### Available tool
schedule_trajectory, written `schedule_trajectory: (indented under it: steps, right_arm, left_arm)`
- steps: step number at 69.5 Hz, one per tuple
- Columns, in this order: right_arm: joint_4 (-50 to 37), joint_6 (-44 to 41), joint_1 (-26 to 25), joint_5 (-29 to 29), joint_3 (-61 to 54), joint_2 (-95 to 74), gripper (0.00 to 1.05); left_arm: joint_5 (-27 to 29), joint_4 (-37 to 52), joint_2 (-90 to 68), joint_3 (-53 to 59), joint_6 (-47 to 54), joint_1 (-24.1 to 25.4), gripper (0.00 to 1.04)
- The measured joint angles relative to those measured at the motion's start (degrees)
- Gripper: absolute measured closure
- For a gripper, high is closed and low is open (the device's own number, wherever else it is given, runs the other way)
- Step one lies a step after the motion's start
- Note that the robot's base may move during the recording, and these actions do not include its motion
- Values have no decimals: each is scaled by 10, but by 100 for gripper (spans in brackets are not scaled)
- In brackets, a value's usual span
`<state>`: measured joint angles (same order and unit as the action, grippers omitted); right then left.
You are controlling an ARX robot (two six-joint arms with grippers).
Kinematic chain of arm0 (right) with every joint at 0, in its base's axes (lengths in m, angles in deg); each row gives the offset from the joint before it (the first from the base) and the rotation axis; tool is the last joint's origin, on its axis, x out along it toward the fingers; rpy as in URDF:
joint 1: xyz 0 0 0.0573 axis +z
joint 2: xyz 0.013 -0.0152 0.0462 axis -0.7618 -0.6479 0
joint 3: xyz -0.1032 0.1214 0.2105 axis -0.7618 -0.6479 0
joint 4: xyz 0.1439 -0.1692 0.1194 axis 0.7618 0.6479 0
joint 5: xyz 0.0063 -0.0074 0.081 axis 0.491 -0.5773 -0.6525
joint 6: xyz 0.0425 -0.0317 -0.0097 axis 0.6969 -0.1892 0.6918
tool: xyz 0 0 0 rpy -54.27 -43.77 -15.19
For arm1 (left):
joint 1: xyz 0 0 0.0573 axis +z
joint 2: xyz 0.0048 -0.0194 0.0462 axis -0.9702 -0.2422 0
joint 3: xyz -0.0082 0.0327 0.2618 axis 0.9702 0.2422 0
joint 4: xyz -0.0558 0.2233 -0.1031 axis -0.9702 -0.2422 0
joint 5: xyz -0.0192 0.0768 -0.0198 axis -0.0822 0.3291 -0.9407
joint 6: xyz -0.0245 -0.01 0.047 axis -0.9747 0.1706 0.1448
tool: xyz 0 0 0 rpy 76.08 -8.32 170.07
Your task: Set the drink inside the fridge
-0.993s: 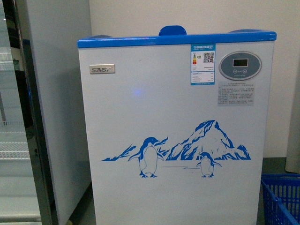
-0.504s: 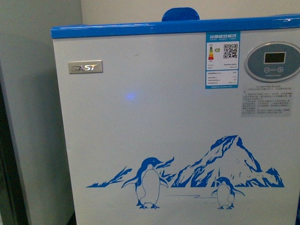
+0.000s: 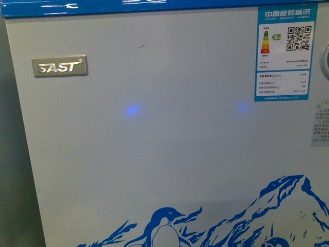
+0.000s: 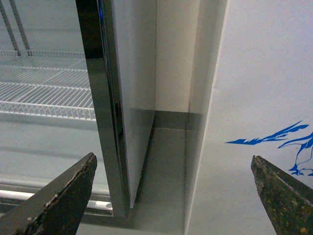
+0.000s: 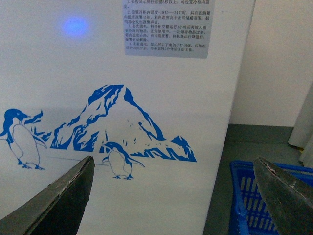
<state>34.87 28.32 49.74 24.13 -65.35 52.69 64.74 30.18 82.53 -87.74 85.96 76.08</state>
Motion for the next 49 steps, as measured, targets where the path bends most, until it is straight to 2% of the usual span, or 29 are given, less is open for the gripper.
schedule_trajectory:
  steps: [9, 10, 11, 15, 16, 18, 19, 20, 23, 31, 36, 41, 49]
  right_arm:
    - [1, 2, 3, 5, 0, -1, 7]
    - [7, 7, 9, 31, 1, -8, 7]
    - [25, 22, 24, 93, 7, -23, 7]
    - [56, 50, 57, 212, 21, -67, 7]
    - [62, 68, 62, 261, 25, -95, 7]
    - [65, 80, 53, 312, 30, -134, 7]
    - [66, 89, 40, 352, 32, -160, 7]
    - [65, 94, 22, 367, 35, -181, 7]
    - [52, 99, -38, 358, 43, -227, 7]
    - [-17, 96, -191, 257, 76, -333, 7]
    - [-93, 85, -297, 196, 113, -445, 7]
    - [-153, 78, -365, 176, 151, -558, 7]
    - [-209, 80, -413, 159, 223, -740, 7]
  left_arm:
    - [0, 0, 0, 0, 0, 0, 8]
    - [0, 0, 0, 0, 0, 0, 8]
    - [0, 0, 0, 0, 0, 0, 8]
    - [0, 0, 0, 0, 0, 0, 8]
    - [0, 0, 0, 0, 0, 0, 8]
    - [0, 0, 0, 0, 0, 0, 8]
    - [-1, 0, 0, 0, 0, 0, 8]
    - [-1, 0, 0, 0, 0, 0, 8]
    - [0, 0, 0, 0, 0, 0, 8]
    - [0, 0, 0, 0, 0, 0, 8]
    - [0, 0, 0, 0, 0, 0, 8]
    - [0, 0, 0, 0, 0, 0, 8]
    - [-1, 0, 0, 0, 0, 0, 8]
